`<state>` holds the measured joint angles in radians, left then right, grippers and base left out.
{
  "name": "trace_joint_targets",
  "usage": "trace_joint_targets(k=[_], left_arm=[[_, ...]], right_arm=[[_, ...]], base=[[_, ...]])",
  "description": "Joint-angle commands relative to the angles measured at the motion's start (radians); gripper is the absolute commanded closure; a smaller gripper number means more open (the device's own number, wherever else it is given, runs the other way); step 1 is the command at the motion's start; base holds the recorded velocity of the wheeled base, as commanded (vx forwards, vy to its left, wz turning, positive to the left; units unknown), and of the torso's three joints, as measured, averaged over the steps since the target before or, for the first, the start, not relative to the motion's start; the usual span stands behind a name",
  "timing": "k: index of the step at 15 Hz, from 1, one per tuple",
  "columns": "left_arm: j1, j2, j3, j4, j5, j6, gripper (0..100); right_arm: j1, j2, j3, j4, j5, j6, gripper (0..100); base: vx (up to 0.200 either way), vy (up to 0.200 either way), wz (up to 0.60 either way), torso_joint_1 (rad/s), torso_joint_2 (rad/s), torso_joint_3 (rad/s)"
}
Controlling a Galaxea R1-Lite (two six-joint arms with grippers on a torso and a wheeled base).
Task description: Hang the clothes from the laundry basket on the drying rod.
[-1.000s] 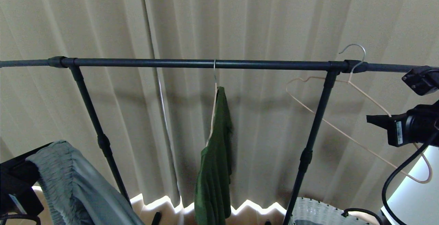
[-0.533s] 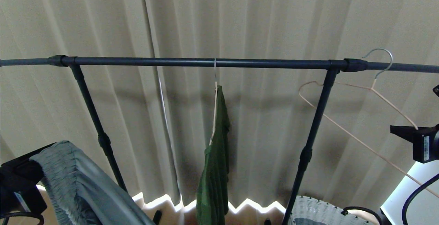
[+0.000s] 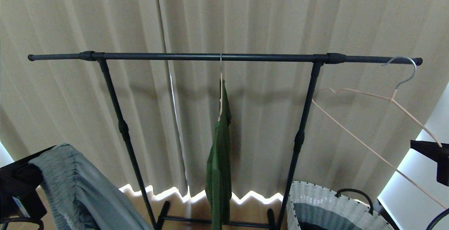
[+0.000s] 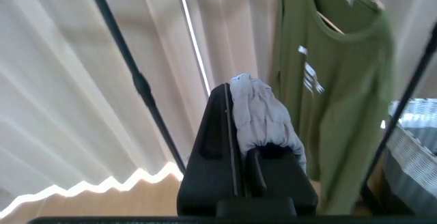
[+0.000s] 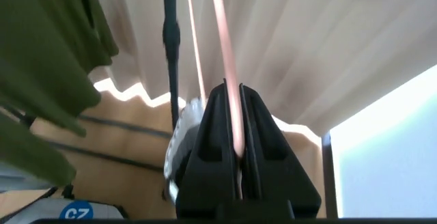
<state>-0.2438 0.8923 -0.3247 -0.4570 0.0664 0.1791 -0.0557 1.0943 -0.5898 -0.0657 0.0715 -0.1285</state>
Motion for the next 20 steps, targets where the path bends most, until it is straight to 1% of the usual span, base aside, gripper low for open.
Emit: trace_joint_targets(k=[1, 12, 20], left_arm=[[0.000, -0.001, 0.001, 0.000, 0.000, 0.000, 100], [-0.003, 0.000, -0.007, -0.002, 0.000, 0.000, 100], [-0.003, 0.000, -0.004, -0.002, 0.000, 0.002, 100]], right_arm=[[0.001, -0.033, 0.019, 0.000, -0.001, -0.002, 100], [0.008, -0.031, 0.039, -0.002, 0.001, 0.000, 100], [0.010, -0.040, 0.041, -0.003, 0.002, 0.000, 100]], base=[[-0.200, 0.000, 0.00, 0.017, 0.00, -0.007], [0.000, 0.000, 0.00, 0.000, 0.00, 0.000], [0.000, 0.200, 0.00, 0.002, 0.00, 0.005]])
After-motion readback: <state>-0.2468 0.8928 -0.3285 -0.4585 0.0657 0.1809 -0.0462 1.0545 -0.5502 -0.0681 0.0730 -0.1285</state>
